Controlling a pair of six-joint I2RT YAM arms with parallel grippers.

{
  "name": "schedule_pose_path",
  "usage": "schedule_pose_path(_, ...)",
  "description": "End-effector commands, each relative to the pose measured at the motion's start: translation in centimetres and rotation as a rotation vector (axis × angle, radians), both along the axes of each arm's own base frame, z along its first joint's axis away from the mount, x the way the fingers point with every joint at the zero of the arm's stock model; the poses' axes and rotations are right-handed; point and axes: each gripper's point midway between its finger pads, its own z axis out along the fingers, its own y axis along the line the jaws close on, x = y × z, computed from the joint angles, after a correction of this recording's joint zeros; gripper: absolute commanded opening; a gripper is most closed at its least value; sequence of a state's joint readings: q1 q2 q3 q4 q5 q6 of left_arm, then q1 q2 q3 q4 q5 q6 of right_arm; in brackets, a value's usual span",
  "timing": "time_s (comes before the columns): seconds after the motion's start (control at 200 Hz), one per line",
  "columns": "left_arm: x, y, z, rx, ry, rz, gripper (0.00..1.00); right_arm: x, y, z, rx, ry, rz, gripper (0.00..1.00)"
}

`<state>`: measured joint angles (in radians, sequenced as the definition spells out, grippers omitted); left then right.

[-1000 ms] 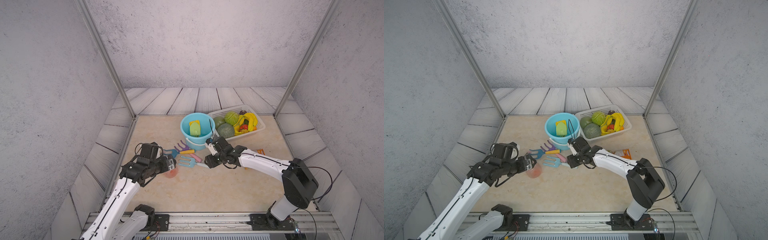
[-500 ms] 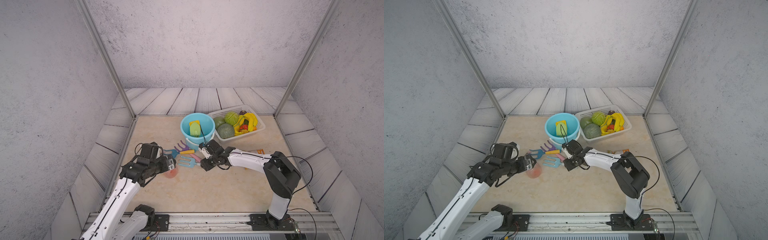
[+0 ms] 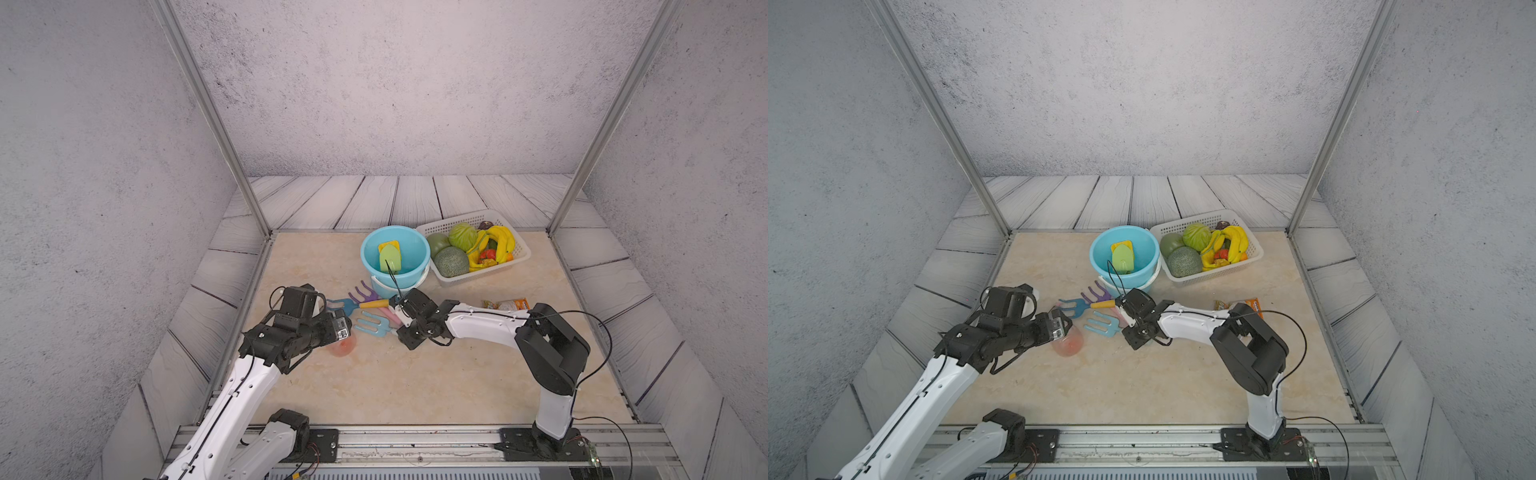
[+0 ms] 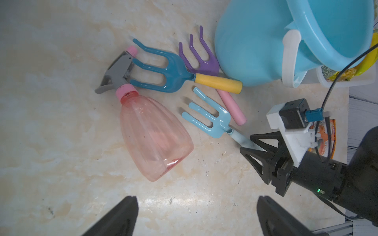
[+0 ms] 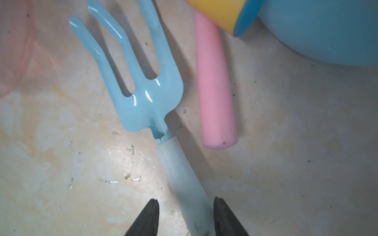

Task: Organize the gardening tools
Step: Pick up the gardening tool from the center of the board.

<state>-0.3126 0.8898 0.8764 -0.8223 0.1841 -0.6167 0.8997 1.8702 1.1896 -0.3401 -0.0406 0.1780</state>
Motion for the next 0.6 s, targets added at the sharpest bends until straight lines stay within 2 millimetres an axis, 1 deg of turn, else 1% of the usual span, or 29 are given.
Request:
schedule_pose_path(0.0,-0.2,0.1,-0.2,0.009,-0.010,-0.005,0.98,-0.9,-0.2,-0.5,-0.049,-0.005,0.021,0.48)
schedule_pose_path(0.08,-0.2,0.1,-0.2,0.008,-0.011,-0.004,0.97,-1.0,0.1,-0.3,-0.052,-0.010,0.027,0.49)
schedule_pose_path(0.13,-0.2,0.1,-0.1,0.007,-0.013,-0.004,0.98,-0.9,0.4,-0.4,-0.056,-0.009,0.027,0.51)
schedule_pose_path(0.245,-0.3,0.1,0.0,0.006,-0.016,-0.004,0.98,-0.2,0.9,-0.3,-0.063,-0.018,0.023,0.53)
schedule_pose_path(0.591,-0.7,0.7,0.0,0.024,-0.024,0.007,0.98,1.1,2.8,-1.0,-0.081,-0.023,0.023,0.51)
